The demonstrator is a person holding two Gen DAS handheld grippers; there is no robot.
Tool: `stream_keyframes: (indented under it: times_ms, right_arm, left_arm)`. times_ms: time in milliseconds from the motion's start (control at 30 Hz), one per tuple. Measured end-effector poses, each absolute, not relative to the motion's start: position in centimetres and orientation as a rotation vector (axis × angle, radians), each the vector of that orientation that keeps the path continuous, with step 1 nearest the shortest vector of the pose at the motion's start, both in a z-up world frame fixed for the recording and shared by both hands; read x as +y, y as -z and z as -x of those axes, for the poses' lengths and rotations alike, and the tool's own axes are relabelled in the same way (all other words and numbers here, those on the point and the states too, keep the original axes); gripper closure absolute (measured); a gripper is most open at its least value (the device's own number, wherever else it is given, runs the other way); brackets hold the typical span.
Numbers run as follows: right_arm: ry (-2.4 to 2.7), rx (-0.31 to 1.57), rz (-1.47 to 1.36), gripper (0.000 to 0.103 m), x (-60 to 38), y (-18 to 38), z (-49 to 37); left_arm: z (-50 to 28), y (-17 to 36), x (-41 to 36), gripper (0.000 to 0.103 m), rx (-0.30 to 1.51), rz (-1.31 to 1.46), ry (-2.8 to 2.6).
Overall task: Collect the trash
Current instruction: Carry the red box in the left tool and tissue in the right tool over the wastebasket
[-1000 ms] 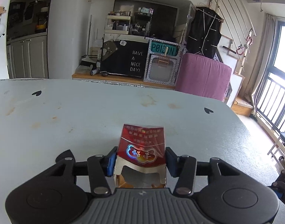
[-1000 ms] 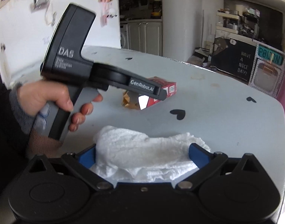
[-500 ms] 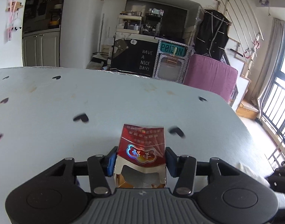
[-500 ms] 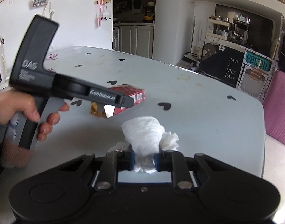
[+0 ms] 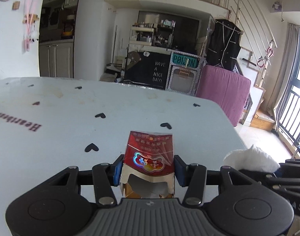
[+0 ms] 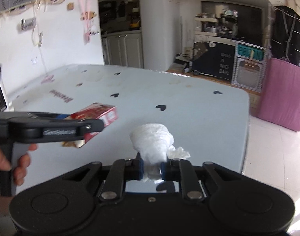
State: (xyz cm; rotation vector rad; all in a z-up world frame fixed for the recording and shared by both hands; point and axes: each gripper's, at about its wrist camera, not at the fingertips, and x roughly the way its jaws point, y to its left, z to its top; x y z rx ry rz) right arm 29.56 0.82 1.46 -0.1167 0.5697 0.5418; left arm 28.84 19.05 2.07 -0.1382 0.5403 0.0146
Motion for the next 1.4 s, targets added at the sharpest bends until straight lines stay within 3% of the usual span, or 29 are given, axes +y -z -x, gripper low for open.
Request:
stream_keyframes:
  times_ms: [233, 667, 1400]
  right_arm:
    - [-0.492, 0.550, 0.054, 0.086, -1.8, -3.1, -26.3]
    - [-0.410, 0.535, -0.019, 0.086, -7.9, -4.2, -21.5]
    - [-0.264, 0.528, -0.072, 0.086, -18.9, -3.4, -18.1]
  left_arm:
    - [-24.6, -4.9, 16.9, 0.051, 0.515, 0.119, -0.018]
    - [-19.0, -4.7, 12.0, 0.051, 0.540, 0.120, 0.005]
    - [-19.0, -3.7, -1.1, 0.051, 0.566, 0.053, 0.183]
